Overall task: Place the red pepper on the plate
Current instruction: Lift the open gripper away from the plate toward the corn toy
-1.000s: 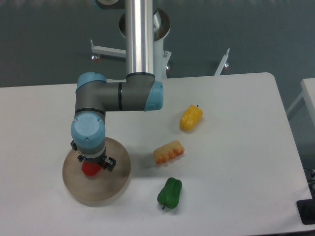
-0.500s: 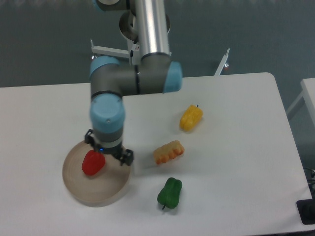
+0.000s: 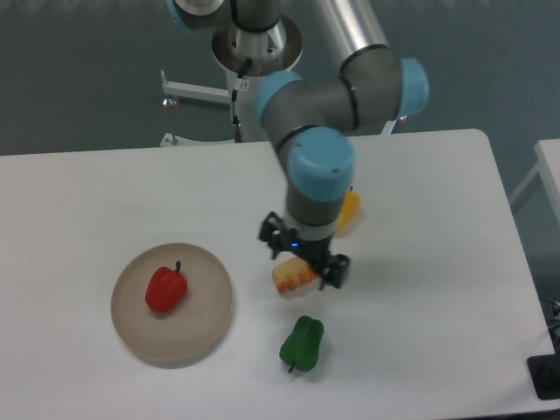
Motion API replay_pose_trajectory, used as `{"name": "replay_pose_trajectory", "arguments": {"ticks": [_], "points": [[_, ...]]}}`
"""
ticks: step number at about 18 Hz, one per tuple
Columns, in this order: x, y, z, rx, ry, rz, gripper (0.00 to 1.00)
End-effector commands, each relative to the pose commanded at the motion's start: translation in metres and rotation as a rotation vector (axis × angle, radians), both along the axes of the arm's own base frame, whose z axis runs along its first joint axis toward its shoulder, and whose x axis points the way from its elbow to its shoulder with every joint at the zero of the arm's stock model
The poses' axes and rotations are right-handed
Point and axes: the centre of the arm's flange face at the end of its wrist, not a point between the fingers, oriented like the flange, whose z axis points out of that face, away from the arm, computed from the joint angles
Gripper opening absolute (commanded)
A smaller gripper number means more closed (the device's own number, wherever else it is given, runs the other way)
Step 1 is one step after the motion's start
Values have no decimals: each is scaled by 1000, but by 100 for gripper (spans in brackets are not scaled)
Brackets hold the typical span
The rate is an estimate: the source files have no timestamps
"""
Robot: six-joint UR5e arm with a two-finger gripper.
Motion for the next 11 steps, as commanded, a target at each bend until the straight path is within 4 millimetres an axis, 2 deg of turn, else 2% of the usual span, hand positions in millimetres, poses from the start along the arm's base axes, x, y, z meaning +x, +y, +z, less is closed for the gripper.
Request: {"name": "replay_pose_trajectory", "arguments": {"ticks": [1, 4, 6, 11], "points": [[-14, -3, -5, -3, 5, -23, 100], [-31, 8, -13, 25, 37, -50, 100], [-49, 2, -15, 42, 56, -53, 100], [-54, 2, -19, 45, 82, -75, 100]]}}
